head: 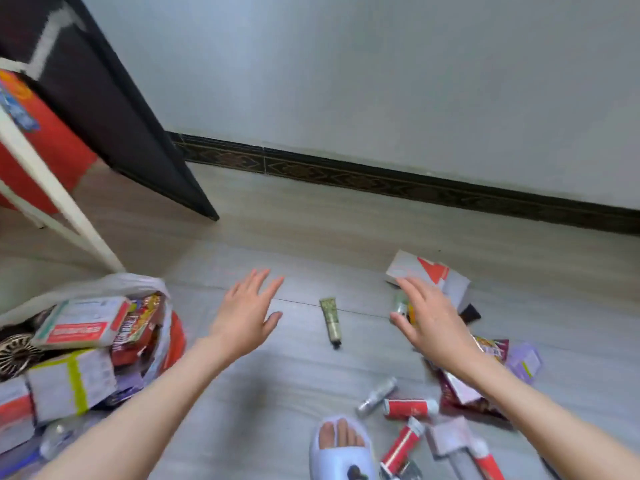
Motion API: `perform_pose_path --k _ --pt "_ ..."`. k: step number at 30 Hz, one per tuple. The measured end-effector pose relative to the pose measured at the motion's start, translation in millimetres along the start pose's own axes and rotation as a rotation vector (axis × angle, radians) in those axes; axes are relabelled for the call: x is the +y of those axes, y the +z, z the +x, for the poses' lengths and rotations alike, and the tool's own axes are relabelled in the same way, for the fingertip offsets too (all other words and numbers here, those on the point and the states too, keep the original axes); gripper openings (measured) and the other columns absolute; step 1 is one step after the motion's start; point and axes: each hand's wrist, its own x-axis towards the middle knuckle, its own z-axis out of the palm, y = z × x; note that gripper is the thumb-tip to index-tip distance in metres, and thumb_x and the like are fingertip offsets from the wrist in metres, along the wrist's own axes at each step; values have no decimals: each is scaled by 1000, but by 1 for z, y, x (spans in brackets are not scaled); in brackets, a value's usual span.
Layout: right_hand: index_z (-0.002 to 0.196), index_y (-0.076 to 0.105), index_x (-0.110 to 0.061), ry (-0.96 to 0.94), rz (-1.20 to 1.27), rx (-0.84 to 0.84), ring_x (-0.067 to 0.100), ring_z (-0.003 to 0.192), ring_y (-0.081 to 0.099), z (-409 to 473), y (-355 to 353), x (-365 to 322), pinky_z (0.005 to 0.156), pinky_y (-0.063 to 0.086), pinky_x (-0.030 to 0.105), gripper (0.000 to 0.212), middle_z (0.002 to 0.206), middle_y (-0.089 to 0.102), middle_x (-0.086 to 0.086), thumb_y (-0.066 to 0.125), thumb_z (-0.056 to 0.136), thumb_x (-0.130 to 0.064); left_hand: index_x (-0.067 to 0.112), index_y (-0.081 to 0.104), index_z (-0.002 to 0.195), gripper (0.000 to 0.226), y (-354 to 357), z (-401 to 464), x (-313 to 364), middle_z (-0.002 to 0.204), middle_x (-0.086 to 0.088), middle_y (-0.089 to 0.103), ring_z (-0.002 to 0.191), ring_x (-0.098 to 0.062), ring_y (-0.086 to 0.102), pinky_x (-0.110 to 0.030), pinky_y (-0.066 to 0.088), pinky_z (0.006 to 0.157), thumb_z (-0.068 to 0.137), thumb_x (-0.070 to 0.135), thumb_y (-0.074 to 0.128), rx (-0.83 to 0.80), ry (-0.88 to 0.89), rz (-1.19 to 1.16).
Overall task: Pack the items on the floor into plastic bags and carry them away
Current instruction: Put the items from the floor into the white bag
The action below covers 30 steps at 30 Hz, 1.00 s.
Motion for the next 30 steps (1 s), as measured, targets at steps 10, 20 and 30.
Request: perform_pose_path --k 10,20,30 --pt "137 34 -6 537 -5 -196 32 128 37 -43 90 93 103 34 39 74 139 41 15 63 80 -44 5 14 144 75 159 35 66 144 -17 29 131 -33 30 -41 33 101 89 41 50 -215 -223 -225" --pt "129 37 4 902 138 -117 42 110 45 -54 128 101 88 39 43 56 118 47 26 58 87 -27 1 41 122 51 184 85 90 120 -22 43 109 -39 40 -45 39 86 82 26 60 -157 -507 -318" --pt "134 32 7 902 265 47 42 108 43 -64 119 85 89 35 40 42 121 38 28 39 94 -5 5 53 118 37 159 53 58 111 -15 50 108 -32 45 -39 39 89 84 16 61 -151 -344 -427"
